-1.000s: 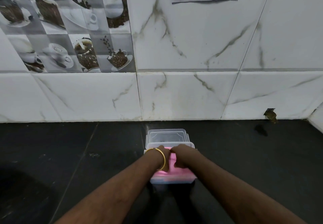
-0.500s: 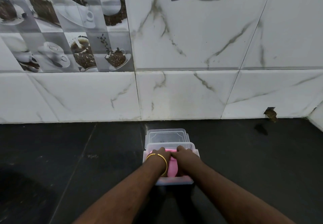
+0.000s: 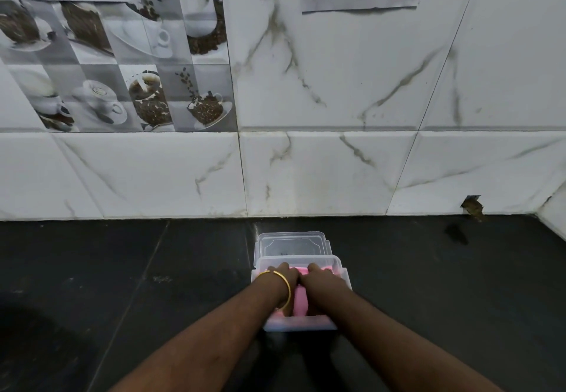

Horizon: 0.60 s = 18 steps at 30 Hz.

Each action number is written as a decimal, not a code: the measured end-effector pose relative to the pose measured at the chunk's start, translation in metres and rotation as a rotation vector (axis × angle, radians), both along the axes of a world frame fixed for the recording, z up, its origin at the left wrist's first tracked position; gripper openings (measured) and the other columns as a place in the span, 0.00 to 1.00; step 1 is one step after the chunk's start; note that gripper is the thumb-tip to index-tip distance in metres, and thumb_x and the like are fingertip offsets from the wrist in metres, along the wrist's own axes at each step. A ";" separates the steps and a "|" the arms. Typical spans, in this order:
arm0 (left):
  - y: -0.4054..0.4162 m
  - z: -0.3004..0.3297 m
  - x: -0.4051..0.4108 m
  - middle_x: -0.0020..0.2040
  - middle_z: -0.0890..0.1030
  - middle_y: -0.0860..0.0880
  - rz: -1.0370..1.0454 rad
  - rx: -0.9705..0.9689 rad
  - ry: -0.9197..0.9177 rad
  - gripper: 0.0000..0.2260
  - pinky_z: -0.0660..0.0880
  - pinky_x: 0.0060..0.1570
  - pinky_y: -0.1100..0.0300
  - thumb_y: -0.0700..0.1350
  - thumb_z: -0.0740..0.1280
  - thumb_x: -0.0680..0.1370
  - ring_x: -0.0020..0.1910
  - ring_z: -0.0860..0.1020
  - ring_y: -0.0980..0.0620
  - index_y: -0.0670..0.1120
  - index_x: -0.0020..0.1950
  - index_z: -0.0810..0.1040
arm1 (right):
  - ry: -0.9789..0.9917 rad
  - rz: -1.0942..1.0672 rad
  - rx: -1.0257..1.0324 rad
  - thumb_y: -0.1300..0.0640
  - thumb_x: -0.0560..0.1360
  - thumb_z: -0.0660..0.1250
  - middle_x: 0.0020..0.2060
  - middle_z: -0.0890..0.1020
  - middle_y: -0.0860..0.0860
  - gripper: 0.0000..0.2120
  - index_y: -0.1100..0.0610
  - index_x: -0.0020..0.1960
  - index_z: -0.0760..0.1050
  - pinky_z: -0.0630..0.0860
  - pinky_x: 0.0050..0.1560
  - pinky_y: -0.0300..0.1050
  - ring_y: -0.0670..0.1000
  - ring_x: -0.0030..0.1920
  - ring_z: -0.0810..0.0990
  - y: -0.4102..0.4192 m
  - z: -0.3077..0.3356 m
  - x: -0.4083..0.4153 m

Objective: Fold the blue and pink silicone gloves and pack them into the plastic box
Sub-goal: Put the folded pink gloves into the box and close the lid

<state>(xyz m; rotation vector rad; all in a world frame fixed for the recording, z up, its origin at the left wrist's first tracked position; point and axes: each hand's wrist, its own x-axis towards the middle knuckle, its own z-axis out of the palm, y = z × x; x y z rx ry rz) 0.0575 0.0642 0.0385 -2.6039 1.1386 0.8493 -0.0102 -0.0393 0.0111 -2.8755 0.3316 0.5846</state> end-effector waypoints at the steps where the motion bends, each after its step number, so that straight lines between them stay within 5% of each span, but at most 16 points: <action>1: 0.000 0.004 0.002 0.67 0.71 0.41 -0.020 0.005 0.000 0.36 0.71 0.65 0.44 0.45 0.78 0.67 0.65 0.73 0.36 0.46 0.73 0.68 | 0.016 0.000 0.012 0.57 0.68 0.75 0.64 0.71 0.57 0.34 0.47 0.71 0.68 0.75 0.60 0.55 0.62 0.62 0.75 -0.002 0.004 0.002; 5: -0.002 0.026 0.019 0.63 0.80 0.42 -0.045 -0.112 0.034 0.24 0.73 0.62 0.56 0.45 0.74 0.72 0.61 0.78 0.43 0.43 0.67 0.76 | 0.000 -0.011 0.061 0.55 0.69 0.77 0.66 0.76 0.55 0.33 0.54 0.72 0.70 0.74 0.62 0.49 0.56 0.65 0.76 -0.014 0.027 0.015; 7: -0.001 0.037 0.032 0.61 0.81 0.43 0.040 -0.254 0.053 0.19 0.73 0.61 0.57 0.45 0.73 0.74 0.59 0.78 0.44 0.44 0.64 0.78 | -0.054 -0.127 0.229 0.58 0.72 0.75 0.61 0.80 0.57 0.27 0.57 0.69 0.72 0.79 0.49 0.46 0.55 0.53 0.82 -0.023 0.044 0.025; 9: 0.001 0.043 0.050 0.53 0.84 0.44 0.190 -0.425 0.097 0.12 0.77 0.51 0.58 0.46 0.71 0.74 0.52 0.82 0.46 0.44 0.56 0.82 | -0.123 -0.269 0.425 0.62 0.73 0.74 0.50 0.84 0.60 0.18 0.59 0.61 0.77 0.82 0.36 0.43 0.52 0.38 0.82 -0.033 0.059 0.035; 12: 0.004 0.042 0.076 0.38 0.83 0.47 0.457 -0.684 0.195 0.08 0.73 0.31 0.65 0.49 0.72 0.73 0.36 0.80 0.50 0.45 0.43 0.83 | -0.301 -0.432 0.522 0.62 0.71 0.74 0.38 0.83 0.56 0.07 0.56 0.47 0.79 0.81 0.30 0.43 0.50 0.29 0.79 -0.052 0.069 0.050; 16: 0.011 0.021 0.100 0.37 0.82 0.45 0.724 -0.784 0.211 0.12 0.71 0.35 0.62 0.51 0.72 0.73 0.34 0.77 0.48 0.46 0.34 0.79 | -0.415 -0.617 0.503 0.56 0.68 0.77 0.36 0.79 0.52 0.12 0.56 0.47 0.77 0.75 0.28 0.41 0.51 0.31 0.77 -0.077 0.053 0.058; 18: 0.015 0.004 0.108 0.45 0.83 0.40 0.783 -0.694 0.179 0.12 0.70 0.42 0.60 0.50 0.68 0.77 0.45 0.80 0.42 0.41 0.44 0.82 | -0.366 -0.661 0.430 0.53 0.67 0.77 0.36 0.77 0.52 0.16 0.60 0.49 0.77 0.76 0.34 0.44 0.51 0.35 0.77 -0.086 0.037 0.059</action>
